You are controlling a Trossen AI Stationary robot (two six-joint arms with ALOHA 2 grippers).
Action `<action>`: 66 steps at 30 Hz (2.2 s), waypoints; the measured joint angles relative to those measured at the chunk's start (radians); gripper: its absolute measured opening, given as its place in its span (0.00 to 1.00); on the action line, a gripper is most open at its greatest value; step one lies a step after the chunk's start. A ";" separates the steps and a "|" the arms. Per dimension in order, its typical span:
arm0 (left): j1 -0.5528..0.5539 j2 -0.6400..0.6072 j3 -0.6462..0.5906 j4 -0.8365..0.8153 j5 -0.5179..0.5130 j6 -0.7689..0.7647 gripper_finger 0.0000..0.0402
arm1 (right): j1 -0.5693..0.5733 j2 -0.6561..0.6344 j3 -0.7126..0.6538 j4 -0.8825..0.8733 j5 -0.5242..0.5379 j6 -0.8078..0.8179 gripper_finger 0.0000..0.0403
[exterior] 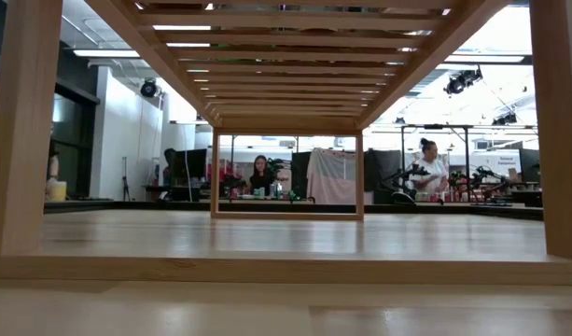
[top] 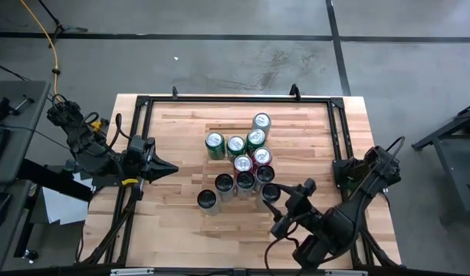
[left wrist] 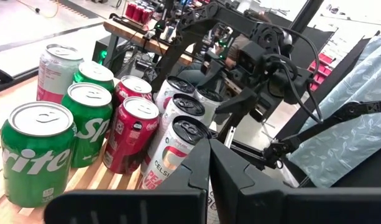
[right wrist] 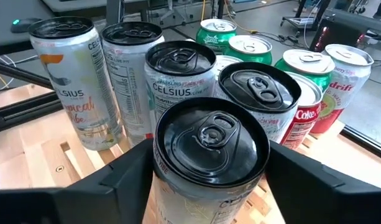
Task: Place canned beverage on shelf
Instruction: Adjust the soda cans
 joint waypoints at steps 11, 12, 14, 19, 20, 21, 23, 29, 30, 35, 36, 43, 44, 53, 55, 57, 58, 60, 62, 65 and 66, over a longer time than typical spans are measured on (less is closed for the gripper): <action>0.000 0.000 0.000 0.000 0.000 0.000 0.00 | -0.003 0.001 0.007 0.013 -0.093 -0.057 0.75; 0.000 0.000 0.000 0.000 0.000 0.000 0.00 | -0.003 0.001 0.012 0.014 -0.097 -0.066 0.75; 0.000 0.000 0.000 0.000 0.000 0.000 0.00 | -0.003 0.001 0.030 0.012 -0.105 -0.089 0.76; 0.000 0.000 0.000 0.000 0.000 0.000 0.00 | -0.003 0.001 0.096 -0.004 -0.182 -0.182 0.76; 0.000 0.000 0.000 0.000 0.000 0.004 0.00 | -0.003 0.001 0.110 -0.005 -0.202 -0.199 0.76; 0.000 0.000 0.000 0.000 0.000 0.010 0.00 | -0.003 0.001 0.124 -0.009 -0.218 -0.218 0.76; 0.000 0.000 0.000 0.000 0.000 0.024 0.00 | -0.003 0.001 0.152 -0.021 -0.245 -0.244 0.76; 0.000 0.000 0.000 0.000 0.000 0.026 0.00 | -0.003 0.002 0.246 -0.096 -0.277 -0.288 0.76; 0.000 0.000 0.000 0.000 0.000 0.026 0.00 | -0.003 0.002 0.261 -0.114 -0.275 -0.288 0.76; 0.000 -0.013 0.000 -0.004 -0.002 0.035 0.00 | 0.000 -0.001 0.314 -0.131 -0.233 -0.329 0.76; 0.000 -0.013 0.000 -0.003 -0.003 0.044 0.00 | 0.002 -0.002 0.325 -0.130 -0.219 -0.331 0.76; 0.000 -0.033 0.000 0.108 -0.046 0.138 0.09 | 0.013 -0.010 0.381 -0.131 -0.153 -0.372 0.76; 0.000 -0.033 0.000 0.136 -0.044 0.165 0.13 | 0.013 -0.010 0.384 -0.130 -0.153 -0.373 0.76; 0.001 -0.020 0.000 0.266 -0.046 0.323 0.57 | 0.013 -0.010 0.388 -0.131 -0.145 -0.363 0.76; 0.006 -0.017 0.000 0.271 -0.049 0.309 0.66 | 0.013 -0.010 0.388 -0.131 -0.137 -0.343 0.76; 0.015 -0.012 0.000 0.275 -0.048 0.288 0.74 | 0.013 -0.010 0.388 -0.131 -0.137 -0.327 0.76; 0.017 -0.008 0.000 0.282 -0.047 0.281 0.77 | 0.013 -0.010 0.388 -0.131 -0.137 -0.320 0.76; 0.017 -0.003 0.000 0.301 -0.013 0.260 0.83 | 0.013 -0.010 0.388 -0.131 -0.135 -0.305 0.76; 0.016 0.007 0.001 0.332 0.028 0.236 0.86 | 0.013 -0.010 0.388 -0.131 -0.123 -0.304 0.76; 0.001 0.048 0.019 0.328 0.068 0.210 0.88 | 0.013 -0.010 0.388 -0.131 -0.103 -0.289 0.76; -0.010 0.072 0.038 0.306 0.071 0.207 0.88 | 0.013 -0.010 0.388 -0.131 -0.101 -0.288 0.76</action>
